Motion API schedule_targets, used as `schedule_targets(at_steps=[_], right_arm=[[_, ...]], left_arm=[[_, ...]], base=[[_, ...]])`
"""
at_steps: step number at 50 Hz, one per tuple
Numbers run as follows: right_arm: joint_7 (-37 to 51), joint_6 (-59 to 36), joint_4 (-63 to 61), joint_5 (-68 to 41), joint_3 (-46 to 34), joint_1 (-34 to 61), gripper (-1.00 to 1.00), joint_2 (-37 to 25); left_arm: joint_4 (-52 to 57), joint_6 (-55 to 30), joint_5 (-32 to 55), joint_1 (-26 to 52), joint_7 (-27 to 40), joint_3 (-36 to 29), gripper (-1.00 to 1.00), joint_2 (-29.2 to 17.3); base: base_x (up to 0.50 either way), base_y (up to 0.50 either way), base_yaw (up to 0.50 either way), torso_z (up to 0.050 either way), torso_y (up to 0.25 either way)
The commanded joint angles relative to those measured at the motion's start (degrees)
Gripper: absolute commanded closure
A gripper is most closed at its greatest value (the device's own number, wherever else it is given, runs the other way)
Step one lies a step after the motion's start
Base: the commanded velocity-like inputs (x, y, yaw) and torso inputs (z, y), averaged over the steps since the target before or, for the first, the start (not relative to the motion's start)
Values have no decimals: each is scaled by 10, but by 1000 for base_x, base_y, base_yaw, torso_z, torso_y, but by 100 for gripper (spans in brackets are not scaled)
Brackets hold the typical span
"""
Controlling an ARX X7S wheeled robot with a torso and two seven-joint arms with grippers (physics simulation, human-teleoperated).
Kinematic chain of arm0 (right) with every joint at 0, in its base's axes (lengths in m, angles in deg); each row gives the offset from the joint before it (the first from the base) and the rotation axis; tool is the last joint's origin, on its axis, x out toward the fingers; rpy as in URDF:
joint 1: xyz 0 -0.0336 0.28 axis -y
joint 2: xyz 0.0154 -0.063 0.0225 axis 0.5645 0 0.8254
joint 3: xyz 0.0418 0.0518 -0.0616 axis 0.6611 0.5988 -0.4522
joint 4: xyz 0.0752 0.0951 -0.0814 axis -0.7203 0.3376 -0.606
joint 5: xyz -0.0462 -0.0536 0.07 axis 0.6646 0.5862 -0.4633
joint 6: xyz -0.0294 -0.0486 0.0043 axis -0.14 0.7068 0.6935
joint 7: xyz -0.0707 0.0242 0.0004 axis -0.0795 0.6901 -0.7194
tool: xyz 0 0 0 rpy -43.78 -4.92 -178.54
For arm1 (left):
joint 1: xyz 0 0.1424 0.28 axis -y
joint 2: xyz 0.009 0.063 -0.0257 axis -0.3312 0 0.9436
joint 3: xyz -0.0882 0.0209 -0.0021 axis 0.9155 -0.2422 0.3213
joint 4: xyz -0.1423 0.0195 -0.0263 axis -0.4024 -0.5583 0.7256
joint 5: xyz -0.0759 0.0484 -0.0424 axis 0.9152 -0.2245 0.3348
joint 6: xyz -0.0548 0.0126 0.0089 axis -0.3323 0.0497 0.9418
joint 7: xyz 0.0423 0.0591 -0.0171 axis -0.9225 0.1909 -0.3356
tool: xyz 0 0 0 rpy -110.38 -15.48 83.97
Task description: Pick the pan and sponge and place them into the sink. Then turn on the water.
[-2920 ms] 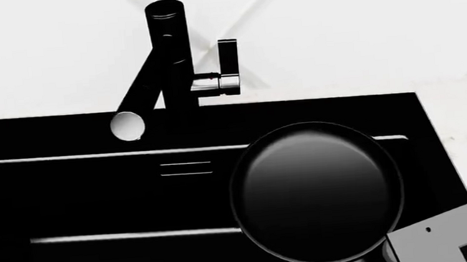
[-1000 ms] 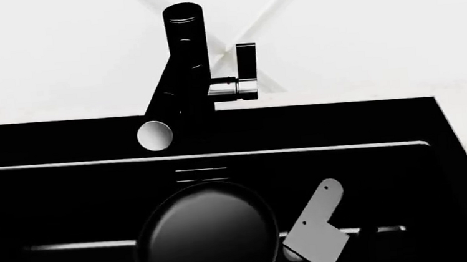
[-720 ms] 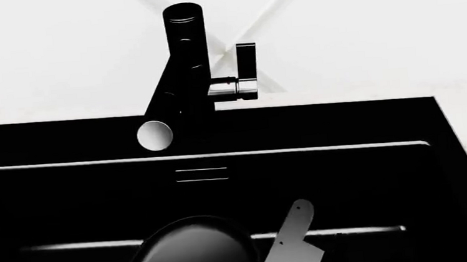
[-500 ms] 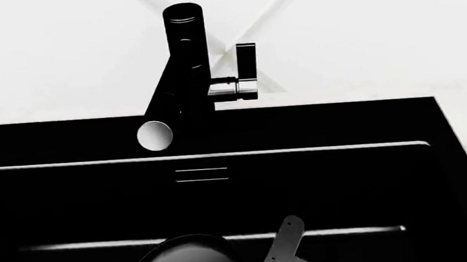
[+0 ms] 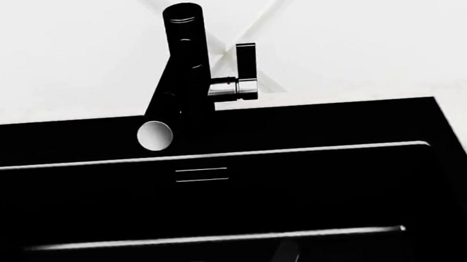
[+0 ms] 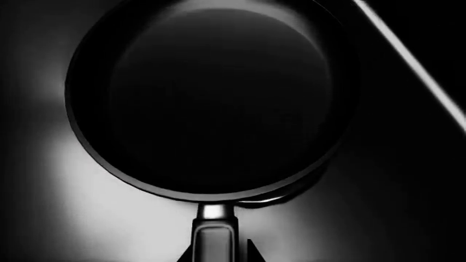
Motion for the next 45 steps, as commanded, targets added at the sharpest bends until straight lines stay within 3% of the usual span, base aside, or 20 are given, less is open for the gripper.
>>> schedule_targets(at_steps=[1, 2, 20, 30, 45], right_arm=[[-5, 11, 2, -10, 9, 6, 100, 8], [-5, 10, 1, -11, 9, 6, -100, 8], [8, -25, -50, -24, 14, 5, -100, -11], [59, -189, -235, -97, 50, 11, -100, -95], [144, -258, -376, -166, 144, 21, -100, -160]], left_arm=[[0, 0, 0, 0, 2, -3, -100, 1], [0, 1, 1, -1, 2, -3, -100, 0], [-3, 7, 1, -3, 1, -4, -100, 0], [-5, 2, 5, 6, -1, -4, -100, -2], [-5, 4, 7, 4, -2, -2, -100, -6]], base=[[0, 0, 0, 0, 0], [0, 0, 0, 0, 0], [0, 0, 0, 0, 0], [0, 0, 0, 0, 0], [0, 0, 0, 0, 0]])
